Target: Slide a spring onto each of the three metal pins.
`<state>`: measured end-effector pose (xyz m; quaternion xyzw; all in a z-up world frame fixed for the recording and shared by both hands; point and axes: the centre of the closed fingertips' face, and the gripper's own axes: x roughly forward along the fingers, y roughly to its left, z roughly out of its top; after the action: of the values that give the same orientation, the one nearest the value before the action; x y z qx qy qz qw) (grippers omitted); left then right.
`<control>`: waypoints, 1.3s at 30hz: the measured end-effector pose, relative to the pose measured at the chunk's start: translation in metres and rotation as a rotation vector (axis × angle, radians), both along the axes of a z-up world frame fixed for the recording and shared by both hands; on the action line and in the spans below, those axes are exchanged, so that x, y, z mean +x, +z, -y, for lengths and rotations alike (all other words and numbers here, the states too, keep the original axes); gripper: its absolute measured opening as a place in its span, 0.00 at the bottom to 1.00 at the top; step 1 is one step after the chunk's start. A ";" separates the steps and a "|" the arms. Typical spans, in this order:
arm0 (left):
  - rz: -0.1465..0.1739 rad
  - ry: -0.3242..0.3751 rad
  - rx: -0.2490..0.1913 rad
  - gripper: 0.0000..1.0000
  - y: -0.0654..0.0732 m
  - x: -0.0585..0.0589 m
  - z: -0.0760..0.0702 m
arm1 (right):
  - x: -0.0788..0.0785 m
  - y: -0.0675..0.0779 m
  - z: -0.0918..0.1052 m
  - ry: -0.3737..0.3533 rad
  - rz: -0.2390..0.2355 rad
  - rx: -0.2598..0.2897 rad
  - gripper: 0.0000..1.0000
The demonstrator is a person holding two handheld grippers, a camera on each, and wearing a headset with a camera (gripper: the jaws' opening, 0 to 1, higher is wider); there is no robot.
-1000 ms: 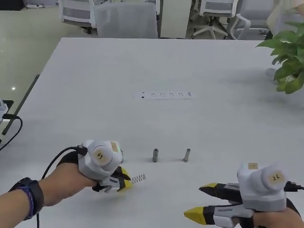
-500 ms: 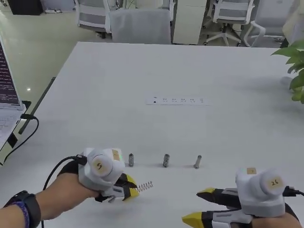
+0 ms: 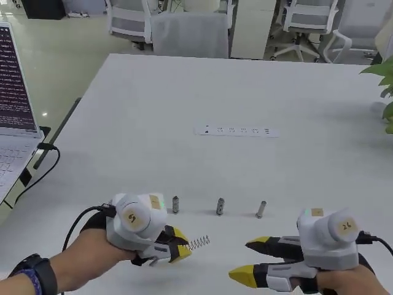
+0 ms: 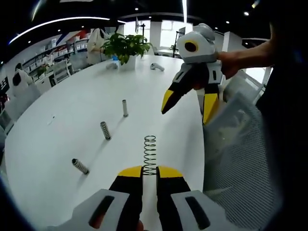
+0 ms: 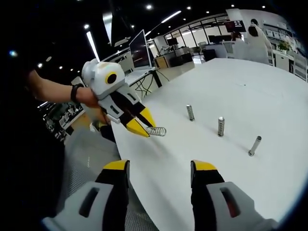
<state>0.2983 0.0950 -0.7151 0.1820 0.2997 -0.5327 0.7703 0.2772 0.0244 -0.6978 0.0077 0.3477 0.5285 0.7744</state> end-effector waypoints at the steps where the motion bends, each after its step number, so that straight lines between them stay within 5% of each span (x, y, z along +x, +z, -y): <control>1: 0.003 -0.002 -0.003 0.02 0.001 -0.001 0.002 | 0.001 0.001 -0.002 0.006 0.002 0.002 0.49; 17: 0.025 -0.044 -0.041 0.02 0.013 -0.014 0.023 | 0.008 0.009 -0.025 0.067 0.008 0.047 0.37; 39: 0.040 -0.077 -0.067 0.02 0.024 -0.021 0.033 | 0.006 0.014 -0.034 0.088 -0.008 0.090 0.18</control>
<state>0.2776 0.0622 -0.6912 0.1780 0.2590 -0.5680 0.7607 0.2828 0.0588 -0.6841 0.0294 0.3268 0.5771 0.7478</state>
